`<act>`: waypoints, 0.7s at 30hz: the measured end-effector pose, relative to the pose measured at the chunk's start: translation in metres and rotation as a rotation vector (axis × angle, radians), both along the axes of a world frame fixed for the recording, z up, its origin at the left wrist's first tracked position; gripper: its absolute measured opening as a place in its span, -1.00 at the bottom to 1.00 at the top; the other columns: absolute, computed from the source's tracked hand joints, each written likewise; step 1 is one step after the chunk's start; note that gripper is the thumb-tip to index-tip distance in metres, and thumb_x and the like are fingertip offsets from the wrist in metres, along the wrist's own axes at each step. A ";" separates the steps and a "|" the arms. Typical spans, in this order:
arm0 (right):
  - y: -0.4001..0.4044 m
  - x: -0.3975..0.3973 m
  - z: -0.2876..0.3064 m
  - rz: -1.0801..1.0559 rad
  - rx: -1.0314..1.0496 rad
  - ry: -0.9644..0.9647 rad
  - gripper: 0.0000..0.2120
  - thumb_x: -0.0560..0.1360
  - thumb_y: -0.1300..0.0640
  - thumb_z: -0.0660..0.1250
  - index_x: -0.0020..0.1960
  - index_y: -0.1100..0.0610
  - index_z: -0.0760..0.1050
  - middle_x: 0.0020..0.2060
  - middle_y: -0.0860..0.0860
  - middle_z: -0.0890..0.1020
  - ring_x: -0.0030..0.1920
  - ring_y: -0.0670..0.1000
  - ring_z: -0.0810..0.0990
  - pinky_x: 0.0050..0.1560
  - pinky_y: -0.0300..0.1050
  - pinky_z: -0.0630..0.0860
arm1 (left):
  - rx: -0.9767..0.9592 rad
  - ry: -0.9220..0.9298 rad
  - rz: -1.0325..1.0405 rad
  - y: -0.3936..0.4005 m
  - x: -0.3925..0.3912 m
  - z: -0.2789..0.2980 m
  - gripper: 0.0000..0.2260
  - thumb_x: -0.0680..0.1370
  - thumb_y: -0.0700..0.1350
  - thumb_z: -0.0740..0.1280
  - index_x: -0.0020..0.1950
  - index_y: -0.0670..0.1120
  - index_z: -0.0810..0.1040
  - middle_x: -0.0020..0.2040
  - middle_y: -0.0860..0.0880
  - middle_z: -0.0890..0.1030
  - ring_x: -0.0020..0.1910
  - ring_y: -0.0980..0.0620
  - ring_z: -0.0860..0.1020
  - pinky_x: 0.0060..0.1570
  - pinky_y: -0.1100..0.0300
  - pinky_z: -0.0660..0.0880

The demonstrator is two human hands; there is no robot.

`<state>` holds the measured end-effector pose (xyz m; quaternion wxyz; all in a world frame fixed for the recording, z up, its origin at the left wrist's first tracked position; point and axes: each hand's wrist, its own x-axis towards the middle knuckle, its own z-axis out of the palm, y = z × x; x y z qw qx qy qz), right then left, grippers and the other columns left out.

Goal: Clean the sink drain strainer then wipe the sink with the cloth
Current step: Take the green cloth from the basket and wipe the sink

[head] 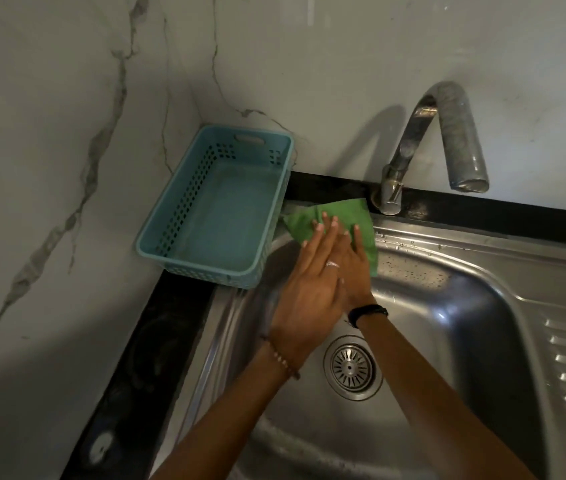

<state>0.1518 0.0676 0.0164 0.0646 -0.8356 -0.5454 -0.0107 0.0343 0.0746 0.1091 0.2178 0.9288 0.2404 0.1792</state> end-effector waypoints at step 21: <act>-0.017 -0.013 -0.002 -0.342 0.213 0.179 -0.42 0.59 0.35 0.03 0.51 0.17 -0.15 0.52 0.18 -0.09 0.53 0.13 -0.16 0.53 0.02 -0.23 | -0.034 0.320 0.144 0.068 0.037 -0.061 -0.24 0.41 -0.32 0.26 0.52 -0.11 -0.05 0.56 -0.06 -0.03 0.52 -0.02 0.03 0.50 0.08 -0.04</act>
